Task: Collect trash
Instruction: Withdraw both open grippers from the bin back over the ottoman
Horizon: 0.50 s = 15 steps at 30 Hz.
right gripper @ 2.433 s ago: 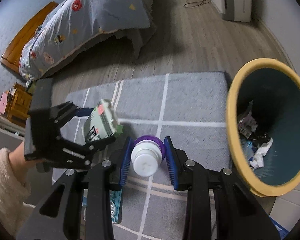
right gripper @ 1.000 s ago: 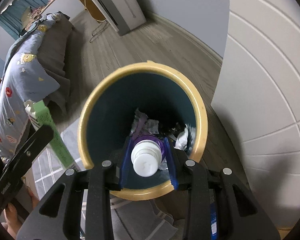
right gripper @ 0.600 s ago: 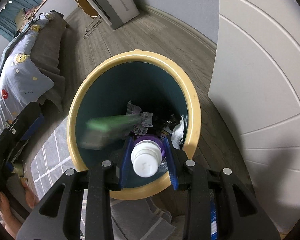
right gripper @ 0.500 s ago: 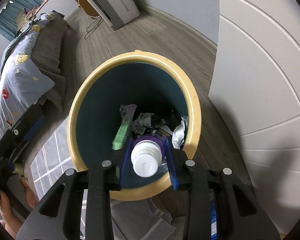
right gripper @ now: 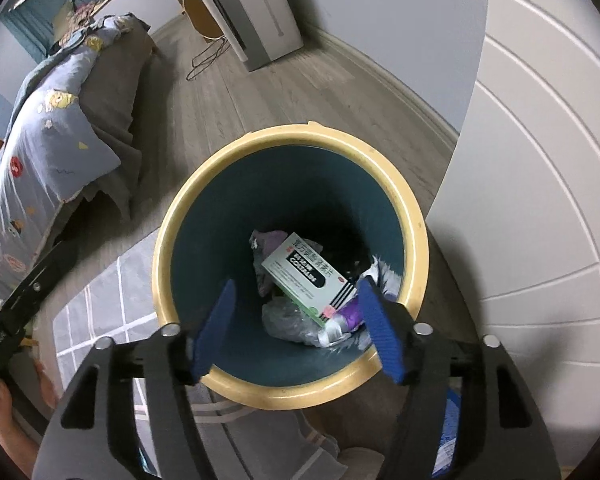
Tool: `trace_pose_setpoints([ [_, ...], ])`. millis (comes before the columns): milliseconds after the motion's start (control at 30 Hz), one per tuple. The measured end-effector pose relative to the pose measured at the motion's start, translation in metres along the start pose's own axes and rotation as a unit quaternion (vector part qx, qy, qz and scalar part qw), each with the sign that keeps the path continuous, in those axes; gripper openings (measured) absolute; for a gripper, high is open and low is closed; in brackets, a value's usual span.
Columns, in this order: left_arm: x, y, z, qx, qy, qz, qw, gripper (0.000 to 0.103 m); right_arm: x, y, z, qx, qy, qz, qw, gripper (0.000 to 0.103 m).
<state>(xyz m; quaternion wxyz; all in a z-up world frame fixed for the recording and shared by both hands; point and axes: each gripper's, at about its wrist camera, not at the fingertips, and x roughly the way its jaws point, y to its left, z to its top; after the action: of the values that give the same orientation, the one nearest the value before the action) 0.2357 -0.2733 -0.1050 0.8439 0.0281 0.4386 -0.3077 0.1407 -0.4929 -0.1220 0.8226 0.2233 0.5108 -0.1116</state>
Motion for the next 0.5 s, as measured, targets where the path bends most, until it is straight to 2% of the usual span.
trace_pose_setpoints([
  [100,-0.015,0.007,-0.006,0.016,0.001,0.035,0.9993,0.088,-0.009,0.011,-0.003,-0.016,-0.012,-0.004,1.0,0.079],
  [267,-0.05,0.027,-0.022,0.015,0.001,0.094,0.9955,0.094,-0.028,0.044,-0.016,-0.062,-0.036,-0.008,0.997,0.092],
  [500,-0.12,0.069,-0.056,0.002,0.001,0.16,0.9872,0.097,-0.064,0.096,-0.042,-0.103,-0.071,0.012,0.992,0.097],
])
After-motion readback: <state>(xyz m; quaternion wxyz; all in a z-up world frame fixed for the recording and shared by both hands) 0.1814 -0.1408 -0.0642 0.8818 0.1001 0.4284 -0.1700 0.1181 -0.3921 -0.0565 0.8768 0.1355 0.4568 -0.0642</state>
